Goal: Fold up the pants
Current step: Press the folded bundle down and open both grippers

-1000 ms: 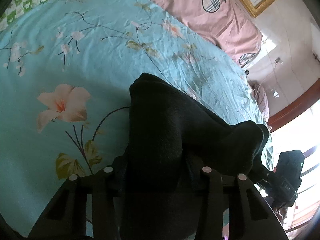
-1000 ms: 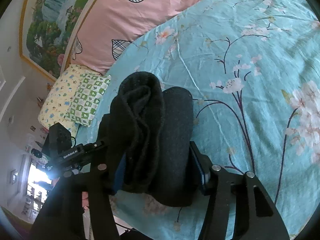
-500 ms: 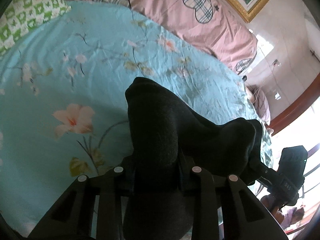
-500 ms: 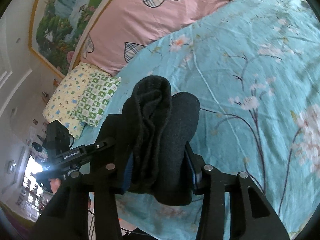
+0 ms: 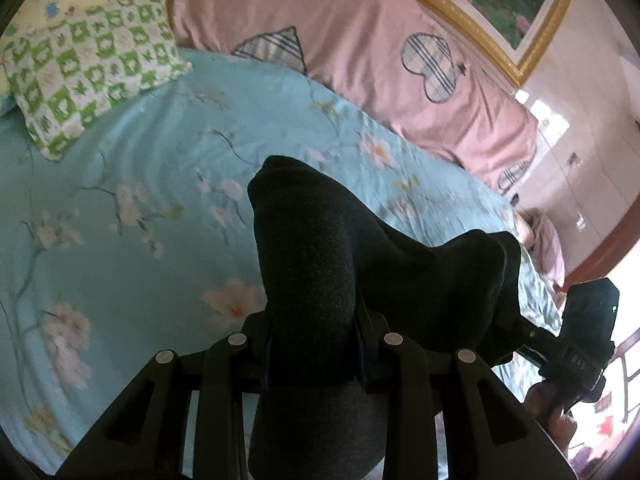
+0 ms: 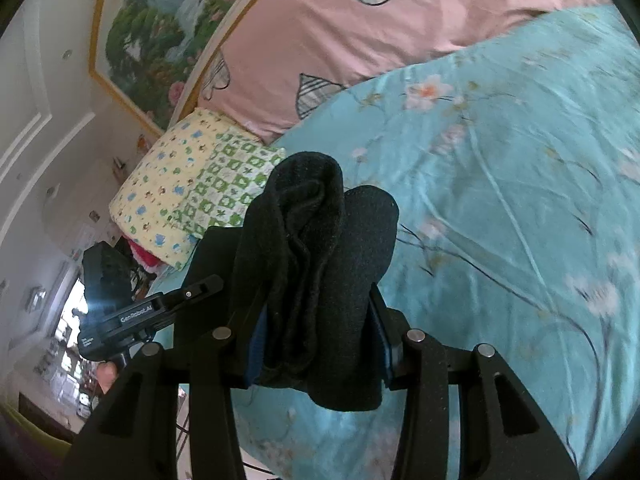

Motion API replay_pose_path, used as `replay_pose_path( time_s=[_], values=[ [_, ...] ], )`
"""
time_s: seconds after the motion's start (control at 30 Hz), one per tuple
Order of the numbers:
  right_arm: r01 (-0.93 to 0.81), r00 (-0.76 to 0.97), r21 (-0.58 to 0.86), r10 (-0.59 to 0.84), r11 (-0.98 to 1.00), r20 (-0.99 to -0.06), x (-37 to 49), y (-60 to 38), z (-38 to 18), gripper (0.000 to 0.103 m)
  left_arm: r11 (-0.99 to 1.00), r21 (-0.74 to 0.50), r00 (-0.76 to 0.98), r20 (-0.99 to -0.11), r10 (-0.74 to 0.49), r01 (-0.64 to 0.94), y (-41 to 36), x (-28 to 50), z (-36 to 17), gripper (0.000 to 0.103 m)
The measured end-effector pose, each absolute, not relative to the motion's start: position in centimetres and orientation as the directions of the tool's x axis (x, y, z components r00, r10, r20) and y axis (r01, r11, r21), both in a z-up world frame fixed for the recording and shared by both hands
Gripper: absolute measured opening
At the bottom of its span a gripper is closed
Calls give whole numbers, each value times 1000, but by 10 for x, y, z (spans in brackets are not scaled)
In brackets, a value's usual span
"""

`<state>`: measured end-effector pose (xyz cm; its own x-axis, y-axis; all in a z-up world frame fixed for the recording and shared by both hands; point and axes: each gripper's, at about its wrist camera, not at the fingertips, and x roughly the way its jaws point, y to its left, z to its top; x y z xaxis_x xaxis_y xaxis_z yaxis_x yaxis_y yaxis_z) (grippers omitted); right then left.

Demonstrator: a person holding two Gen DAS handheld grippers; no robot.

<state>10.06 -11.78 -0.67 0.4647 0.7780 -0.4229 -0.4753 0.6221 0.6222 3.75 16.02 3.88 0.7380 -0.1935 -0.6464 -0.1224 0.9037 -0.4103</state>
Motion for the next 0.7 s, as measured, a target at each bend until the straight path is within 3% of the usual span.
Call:
replay_pose_path(
  time_s=[0.4, 0.7],
  values=[
    [-560, 387, 592, 815, 579, -430, 165, -46, 12, 46, 898, -371, 771, -634, -60, -236, 219, 65, 55, 30],
    [-599, 350, 559, 815, 574, -462, 213, -3, 9, 46, 886, -355, 747, -665, -16, -297, 244, 97, 38, 29]
  ],
)
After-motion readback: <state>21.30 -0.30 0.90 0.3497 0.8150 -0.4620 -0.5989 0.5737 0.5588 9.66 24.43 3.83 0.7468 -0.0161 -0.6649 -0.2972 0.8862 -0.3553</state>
